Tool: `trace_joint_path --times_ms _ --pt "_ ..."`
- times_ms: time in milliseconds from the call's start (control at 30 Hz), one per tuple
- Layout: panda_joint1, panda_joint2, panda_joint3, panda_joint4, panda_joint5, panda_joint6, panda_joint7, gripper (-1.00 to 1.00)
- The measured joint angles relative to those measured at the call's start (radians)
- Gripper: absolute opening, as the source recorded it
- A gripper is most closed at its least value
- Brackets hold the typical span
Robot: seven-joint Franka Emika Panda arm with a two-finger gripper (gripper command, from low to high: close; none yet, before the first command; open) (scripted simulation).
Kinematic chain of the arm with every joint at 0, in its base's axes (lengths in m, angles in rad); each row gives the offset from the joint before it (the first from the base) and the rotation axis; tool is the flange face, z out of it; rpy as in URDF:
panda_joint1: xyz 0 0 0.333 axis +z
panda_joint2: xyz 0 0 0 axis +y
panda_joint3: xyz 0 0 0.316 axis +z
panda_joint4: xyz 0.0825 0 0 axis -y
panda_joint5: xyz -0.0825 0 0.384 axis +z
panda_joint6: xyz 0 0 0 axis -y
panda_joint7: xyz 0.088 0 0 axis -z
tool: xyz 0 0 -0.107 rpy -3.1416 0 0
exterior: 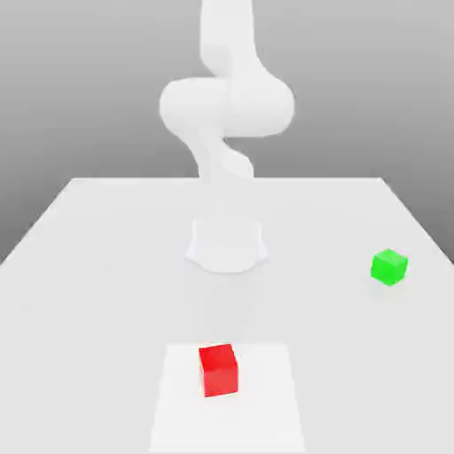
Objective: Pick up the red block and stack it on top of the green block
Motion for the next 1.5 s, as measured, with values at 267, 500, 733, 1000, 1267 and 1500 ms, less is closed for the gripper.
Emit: trace_joint_path --times_ms 267,500,733,1000,1267,1500 --pt "-0.036 0.31 0.018 -0.177 -0.081 0.179 -0.042 0.0" --pt "-0.036 0.566 -0.01 -0.328 -0.076 0.334 -0.131 0.0" --pt "-0.03 0.809 -0.007 -0.412 0.029 0.509 -0.258 0.0" --pt "-0.03 0.949 -0.009 -0.395 0.023 0.628 -0.255 -1.0" --pt "-0.034 0.802 -0.003 -0.416 0.03 0.503 -0.26 -1.0" --pt "0.165 0.638 0.112 -0.441 0.093 0.381 -0.176 -1.0"
